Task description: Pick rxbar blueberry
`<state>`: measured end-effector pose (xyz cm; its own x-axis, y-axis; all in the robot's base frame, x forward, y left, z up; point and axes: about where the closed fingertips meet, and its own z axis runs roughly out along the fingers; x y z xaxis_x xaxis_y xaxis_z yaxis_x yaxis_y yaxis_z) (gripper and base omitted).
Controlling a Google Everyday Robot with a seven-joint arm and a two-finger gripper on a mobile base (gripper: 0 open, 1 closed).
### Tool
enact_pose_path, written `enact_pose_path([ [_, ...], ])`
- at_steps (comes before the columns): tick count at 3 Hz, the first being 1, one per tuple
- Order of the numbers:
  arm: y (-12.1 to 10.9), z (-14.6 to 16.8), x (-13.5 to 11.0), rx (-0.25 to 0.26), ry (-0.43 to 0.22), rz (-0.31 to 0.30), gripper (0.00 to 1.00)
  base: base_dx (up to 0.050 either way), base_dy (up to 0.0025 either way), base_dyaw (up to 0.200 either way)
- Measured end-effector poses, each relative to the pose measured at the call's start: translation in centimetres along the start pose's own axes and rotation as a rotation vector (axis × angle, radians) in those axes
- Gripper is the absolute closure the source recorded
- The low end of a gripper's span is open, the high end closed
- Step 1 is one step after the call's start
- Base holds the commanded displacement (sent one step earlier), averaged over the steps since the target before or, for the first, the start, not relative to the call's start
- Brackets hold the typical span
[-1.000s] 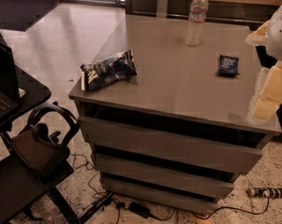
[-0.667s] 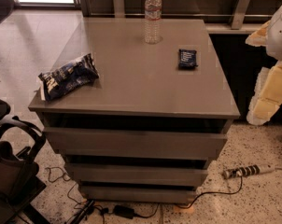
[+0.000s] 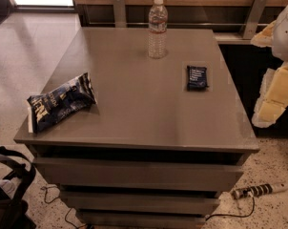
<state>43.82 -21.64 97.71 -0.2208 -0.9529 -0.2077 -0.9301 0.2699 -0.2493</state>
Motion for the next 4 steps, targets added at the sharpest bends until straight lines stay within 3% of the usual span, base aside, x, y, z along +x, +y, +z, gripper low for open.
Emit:
enact_pose_path([
  [1,0.0,0.0,0.0,0.000,0.000,0.000,0.00,0.000,0.00000,0.000],
  [2,-1.7,1.7,-0.2,-0.011,-0.053,0.053,0.00,0.000,0.00000,0.000],
  [3,-4.4,4.1,0.3,-0.006,-0.164,0.158,0.00,0.000,0.00000,0.000],
  [4,-7.8,5.8,1.0,0.031,-0.314,0.292,0.00,0.000,0.00000,0.000],
])
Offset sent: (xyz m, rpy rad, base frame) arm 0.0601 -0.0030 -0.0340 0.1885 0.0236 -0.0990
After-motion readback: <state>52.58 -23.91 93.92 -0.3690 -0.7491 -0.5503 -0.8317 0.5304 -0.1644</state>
